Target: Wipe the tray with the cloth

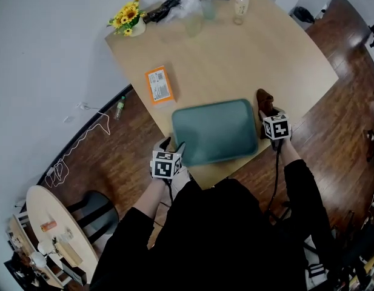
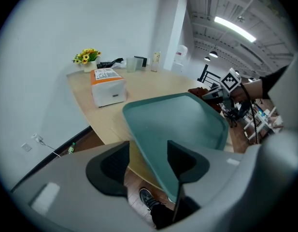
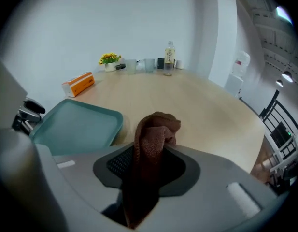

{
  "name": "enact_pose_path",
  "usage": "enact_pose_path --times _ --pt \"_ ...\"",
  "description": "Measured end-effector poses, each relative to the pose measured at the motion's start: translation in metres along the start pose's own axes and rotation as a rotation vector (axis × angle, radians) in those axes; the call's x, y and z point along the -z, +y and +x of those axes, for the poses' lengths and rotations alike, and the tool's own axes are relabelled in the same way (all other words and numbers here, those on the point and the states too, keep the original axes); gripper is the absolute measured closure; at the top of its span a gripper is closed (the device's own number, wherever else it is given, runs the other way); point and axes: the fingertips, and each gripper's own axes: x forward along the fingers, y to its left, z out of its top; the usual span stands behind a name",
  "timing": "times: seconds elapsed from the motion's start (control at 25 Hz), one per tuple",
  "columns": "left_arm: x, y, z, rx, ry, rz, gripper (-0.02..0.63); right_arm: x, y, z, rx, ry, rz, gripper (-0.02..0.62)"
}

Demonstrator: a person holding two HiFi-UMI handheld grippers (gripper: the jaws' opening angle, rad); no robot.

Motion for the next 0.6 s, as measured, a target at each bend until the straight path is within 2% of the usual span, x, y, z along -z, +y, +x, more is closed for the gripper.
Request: enact_pose_path --times 0.08,0.24,0.44,0.6 --pt "0.001 0.002 0.002 -0.003 0.007 0.006 0.374 0.001 0.005 0.003 -0.022 0.007 -0.021 0.490" --pt "0.004 0.002 0.006 0.002 0.019 0.010 0.379 -0.004 0.007 -0.002 -0.037 0.022 -0.016 0.524" --pt "0.013 0.006 0.012 -0.003 0.051 0.019 0.412 -0.040 0.030 -0.047 -0.106 -0.133 0.019 0.525" --pt "0.019 0.008 0.016 -0.007 0.063 0.007 0.450 -0.044 0.040 -0.058 -0.106 -0.157 0.013 0.523"
